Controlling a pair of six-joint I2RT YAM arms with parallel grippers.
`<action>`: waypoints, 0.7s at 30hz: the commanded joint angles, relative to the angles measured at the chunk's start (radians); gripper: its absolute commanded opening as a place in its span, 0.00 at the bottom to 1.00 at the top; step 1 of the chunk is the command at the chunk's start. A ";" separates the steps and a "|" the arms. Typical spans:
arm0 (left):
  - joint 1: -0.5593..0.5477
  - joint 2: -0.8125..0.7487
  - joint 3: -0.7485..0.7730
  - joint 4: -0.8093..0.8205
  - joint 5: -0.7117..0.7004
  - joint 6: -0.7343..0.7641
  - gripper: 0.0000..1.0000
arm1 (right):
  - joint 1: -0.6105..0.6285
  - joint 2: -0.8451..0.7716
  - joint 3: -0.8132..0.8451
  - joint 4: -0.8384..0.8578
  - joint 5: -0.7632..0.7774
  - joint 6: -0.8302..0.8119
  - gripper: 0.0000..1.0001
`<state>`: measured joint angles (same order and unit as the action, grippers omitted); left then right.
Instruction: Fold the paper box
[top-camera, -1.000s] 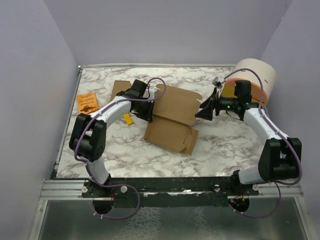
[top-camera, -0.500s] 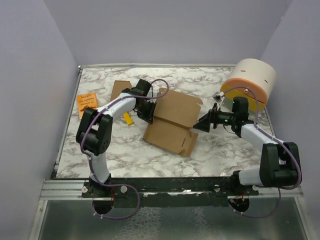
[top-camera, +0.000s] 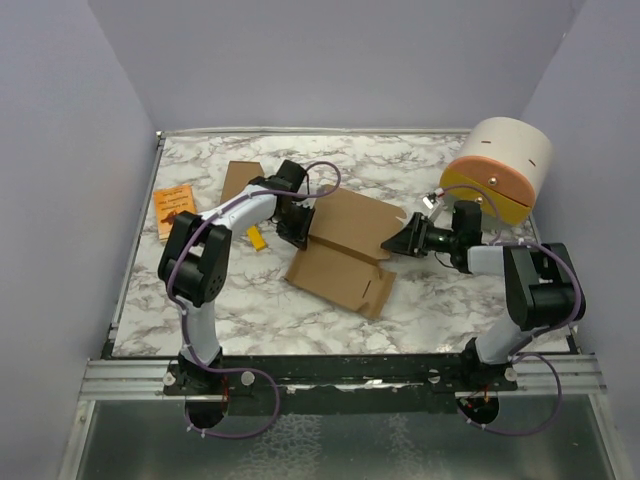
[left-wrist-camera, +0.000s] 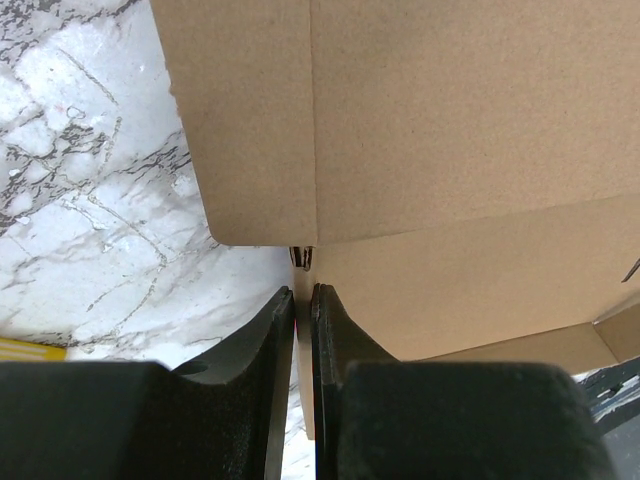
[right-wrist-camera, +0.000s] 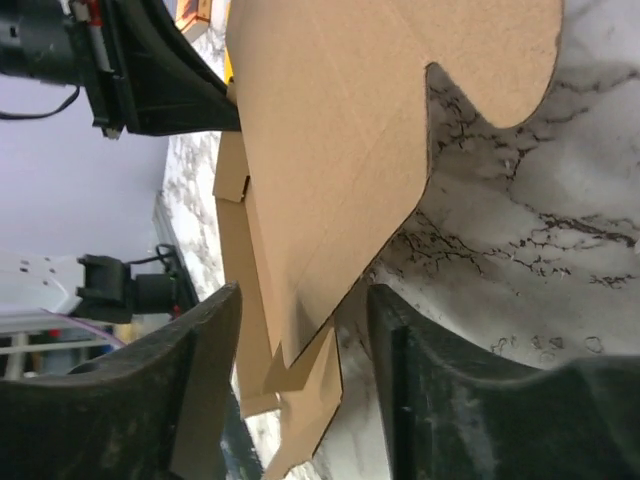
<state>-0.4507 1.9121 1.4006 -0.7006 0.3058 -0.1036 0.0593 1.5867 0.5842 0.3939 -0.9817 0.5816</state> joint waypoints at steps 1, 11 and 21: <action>-0.009 0.017 0.025 -0.008 -0.001 -0.010 0.00 | 0.019 0.076 0.021 0.144 -0.009 0.121 0.46; -0.013 0.017 -0.005 0.039 0.002 -0.032 0.00 | 0.020 0.095 -0.011 0.248 -0.041 0.143 0.03; -0.013 -0.057 -0.136 0.124 -0.016 -0.070 0.14 | 0.020 0.064 -0.061 0.318 -0.041 0.113 0.01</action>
<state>-0.4583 1.9076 1.3170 -0.6125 0.3058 -0.1520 0.0803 1.6810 0.5400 0.6365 -1.0046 0.7197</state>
